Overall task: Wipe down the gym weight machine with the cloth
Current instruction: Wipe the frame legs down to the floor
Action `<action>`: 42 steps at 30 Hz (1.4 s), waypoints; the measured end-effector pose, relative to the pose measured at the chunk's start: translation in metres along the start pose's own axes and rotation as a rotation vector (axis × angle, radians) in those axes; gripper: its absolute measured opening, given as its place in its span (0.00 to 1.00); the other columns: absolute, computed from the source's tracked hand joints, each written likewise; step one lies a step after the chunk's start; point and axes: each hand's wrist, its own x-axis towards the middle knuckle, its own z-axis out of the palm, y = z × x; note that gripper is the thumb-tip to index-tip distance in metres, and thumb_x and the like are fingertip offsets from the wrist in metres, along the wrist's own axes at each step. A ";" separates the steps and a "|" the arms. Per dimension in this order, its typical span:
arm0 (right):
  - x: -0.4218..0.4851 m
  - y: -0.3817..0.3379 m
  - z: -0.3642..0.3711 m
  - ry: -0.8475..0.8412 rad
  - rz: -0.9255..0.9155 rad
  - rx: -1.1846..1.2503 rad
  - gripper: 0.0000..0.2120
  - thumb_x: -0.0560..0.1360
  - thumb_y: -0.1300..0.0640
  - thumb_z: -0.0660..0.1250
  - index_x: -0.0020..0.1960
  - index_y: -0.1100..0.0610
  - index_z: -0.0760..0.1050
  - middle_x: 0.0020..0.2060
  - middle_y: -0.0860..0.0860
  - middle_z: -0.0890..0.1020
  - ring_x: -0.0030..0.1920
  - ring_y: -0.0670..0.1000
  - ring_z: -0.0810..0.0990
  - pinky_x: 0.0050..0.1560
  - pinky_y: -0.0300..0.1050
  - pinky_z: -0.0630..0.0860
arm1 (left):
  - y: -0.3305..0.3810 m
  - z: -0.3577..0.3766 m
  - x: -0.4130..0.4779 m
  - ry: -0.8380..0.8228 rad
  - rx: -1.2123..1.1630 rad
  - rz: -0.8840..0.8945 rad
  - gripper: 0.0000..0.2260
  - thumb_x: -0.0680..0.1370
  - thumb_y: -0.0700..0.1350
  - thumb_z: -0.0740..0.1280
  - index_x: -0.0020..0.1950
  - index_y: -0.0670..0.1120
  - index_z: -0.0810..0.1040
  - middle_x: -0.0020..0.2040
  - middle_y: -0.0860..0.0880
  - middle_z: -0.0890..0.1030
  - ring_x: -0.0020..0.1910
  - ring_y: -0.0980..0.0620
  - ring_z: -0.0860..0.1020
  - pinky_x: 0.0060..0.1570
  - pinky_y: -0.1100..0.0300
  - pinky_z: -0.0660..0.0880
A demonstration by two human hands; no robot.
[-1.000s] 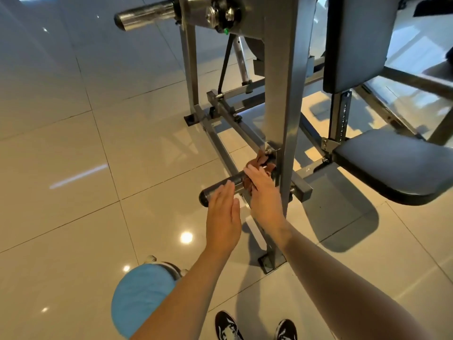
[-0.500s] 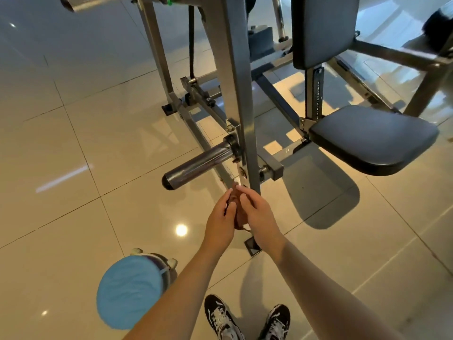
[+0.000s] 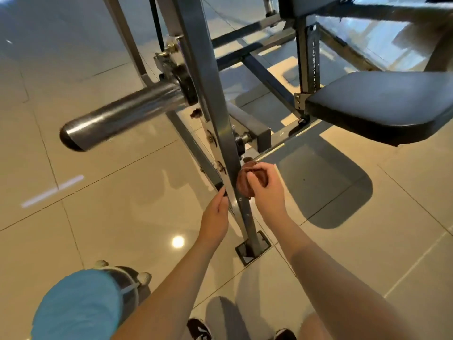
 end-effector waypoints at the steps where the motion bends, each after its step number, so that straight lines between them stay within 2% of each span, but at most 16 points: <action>1: 0.003 0.016 0.009 -0.037 -0.049 -0.034 0.10 0.80 0.57 0.68 0.58 0.45 0.74 0.56 0.41 0.78 0.59 0.41 0.75 0.55 0.34 0.75 | -0.014 0.008 0.007 -0.015 -0.011 0.019 0.21 0.87 0.50 0.53 0.81 0.52 0.62 0.78 0.53 0.66 0.76 0.56 0.64 0.70 0.66 0.58; 4: -0.001 0.073 0.025 -0.028 -0.097 -0.049 0.12 0.80 0.58 0.68 0.58 0.44 0.74 0.55 0.40 0.78 0.57 0.38 0.76 0.55 0.30 0.73 | -0.048 0.031 0.014 -0.028 -0.087 0.085 0.19 0.87 0.49 0.53 0.78 0.58 0.63 0.74 0.61 0.69 0.70 0.69 0.67 0.64 0.77 0.61; 6: -0.007 0.110 0.026 -0.016 -0.098 -0.059 0.11 0.80 0.58 0.68 0.59 0.45 0.75 0.55 0.40 0.79 0.56 0.40 0.77 0.58 0.37 0.76 | -0.067 0.043 0.016 -0.008 -0.128 0.120 0.18 0.87 0.47 0.54 0.77 0.59 0.63 0.71 0.63 0.71 0.66 0.74 0.68 0.61 0.79 0.64; 9: -0.010 0.143 0.019 -0.011 -0.106 -0.076 0.09 0.80 0.57 0.69 0.58 0.46 0.76 0.53 0.41 0.80 0.55 0.41 0.78 0.58 0.48 0.79 | -0.090 0.057 0.020 0.062 -0.137 0.185 0.19 0.87 0.46 0.57 0.78 0.58 0.63 0.76 0.60 0.67 0.73 0.67 0.65 0.71 0.71 0.64; 11: -0.005 0.140 0.015 -0.015 -0.152 -0.083 0.08 0.79 0.56 0.70 0.56 0.46 0.76 0.51 0.39 0.80 0.55 0.40 0.77 0.57 0.47 0.80 | -0.101 0.063 0.024 0.085 -0.136 0.219 0.19 0.86 0.46 0.58 0.76 0.62 0.63 0.76 0.60 0.67 0.74 0.65 0.64 0.75 0.61 0.63; 14: 0.002 0.120 0.019 0.011 -0.297 -0.069 0.10 0.79 0.57 0.70 0.56 0.44 0.75 0.52 0.40 0.80 0.56 0.40 0.76 0.57 0.40 0.77 | -0.113 0.066 0.028 0.096 -0.123 0.264 0.19 0.86 0.49 0.59 0.77 0.61 0.66 0.76 0.61 0.69 0.75 0.64 0.65 0.76 0.55 0.64; 19: -0.010 0.159 0.037 0.049 -0.305 -0.016 0.11 0.80 0.58 0.67 0.58 0.43 0.74 0.54 0.42 0.78 0.57 0.42 0.76 0.58 0.41 0.76 | -0.135 0.072 0.034 0.102 -0.123 0.319 0.19 0.86 0.48 0.59 0.77 0.59 0.68 0.74 0.62 0.71 0.72 0.66 0.68 0.74 0.57 0.67; 23: -0.025 0.197 0.020 -0.003 -0.201 -0.113 0.09 0.80 0.59 0.68 0.55 0.46 0.76 0.51 0.40 0.79 0.54 0.37 0.75 0.60 0.48 0.79 | -0.138 0.077 0.029 0.116 -0.133 0.307 0.17 0.86 0.52 0.57 0.75 0.62 0.67 0.68 0.70 0.70 0.67 0.75 0.66 0.74 0.61 0.65; 25: -0.019 0.180 0.020 0.015 -0.248 -0.089 0.08 0.80 0.58 0.68 0.57 0.47 0.76 0.51 0.40 0.79 0.55 0.37 0.75 0.61 0.45 0.79 | -0.135 0.076 0.029 0.113 -0.163 0.278 0.17 0.85 0.58 0.55 0.74 0.64 0.69 0.67 0.70 0.72 0.68 0.71 0.68 0.74 0.56 0.67; 27: -0.010 0.149 0.029 0.044 -0.348 -0.042 0.08 0.81 0.57 0.68 0.58 0.47 0.75 0.53 0.40 0.78 0.57 0.39 0.74 0.61 0.36 0.76 | -0.132 0.074 0.028 0.099 -0.217 0.218 0.17 0.84 0.64 0.54 0.71 0.68 0.71 0.68 0.66 0.75 0.70 0.62 0.71 0.71 0.48 0.71; 29: -0.003 0.128 0.043 0.087 -0.443 -0.040 0.09 0.81 0.58 0.68 0.57 0.45 0.74 0.55 0.41 0.76 0.58 0.39 0.73 0.59 0.29 0.71 | -0.131 0.071 0.029 0.081 -0.276 0.167 0.15 0.82 0.66 0.53 0.65 0.72 0.74 0.63 0.66 0.78 0.68 0.58 0.74 0.68 0.45 0.73; 31: -0.005 0.135 0.051 0.119 -0.471 -0.029 0.10 0.81 0.58 0.67 0.57 0.44 0.73 0.56 0.42 0.76 0.59 0.41 0.73 0.61 0.32 0.71 | -0.134 0.071 0.028 0.083 -0.303 0.155 0.14 0.83 0.65 0.53 0.60 0.72 0.76 0.58 0.66 0.80 0.66 0.58 0.76 0.68 0.50 0.74; 33: -0.013 0.163 0.048 0.094 -0.425 -0.044 0.10 0.82 0.58 0.66 0.56 0.43 0.73 0.54 0.41 0.76 0.58 0.42 0.74 0.61 0.38 0.74 | -0.140 0.075 0.026 0.070 -0.291 0.186 0.14 0.82 0.66 0.53 0.62 0.70 0.75 0.61 0.63 0.80 0.67 0.57 0.75 0.69 0.54 0.72; 37: -0.031 0.204 0.033 0.053 -0.305 -0.131 0.15 0.79 0.59 0.69 0.51 0.38 0.73 0.51 0.39 0.76 0.55 0.39 0.74 0.60 0.47 0.78 | -0.147 0.081 0.022 0.080 -0.260 0.190 0.18 0.75 0.73 0.51 0.60 0.75 0.72 0.64 0.61 0.79 0.66 0.59 0.75 0.71 0.50 0.71; 40: -0.025 0.178 0.034 0.074 -0.361 -0.109 0.08 0.79 0.59 0.70 0.54 0.47 0.76 0.52 0.45 0.77 0.56 0.40 0.74 0.58 0.42 0.77 | -0.149 0.082 0.023 0.118 -0.259 0.180 0.15 0.75 0.73 0.51 0.52 0.77 0.76 0.54 0.65 0.82 0.61 0.60 0.77 0.69 0.50 0.73; 42: -0.015 0.150 0.043 0.108 -0.457 -0.084 0.07 0.80 0.58 0.69 0.56 0.50 0.76 0.57 0.47 0.76 0.59 0.42 0.72 0.60 0.35 0.73 | -0.151 0.083 0.024 0.119 -0.275 0.170 0.16 0.75 0.73 0.51 0.52 0.75 0.77 0.53 0.64 0.82 0.60 0.60 0.78 0.68 0.48 0.73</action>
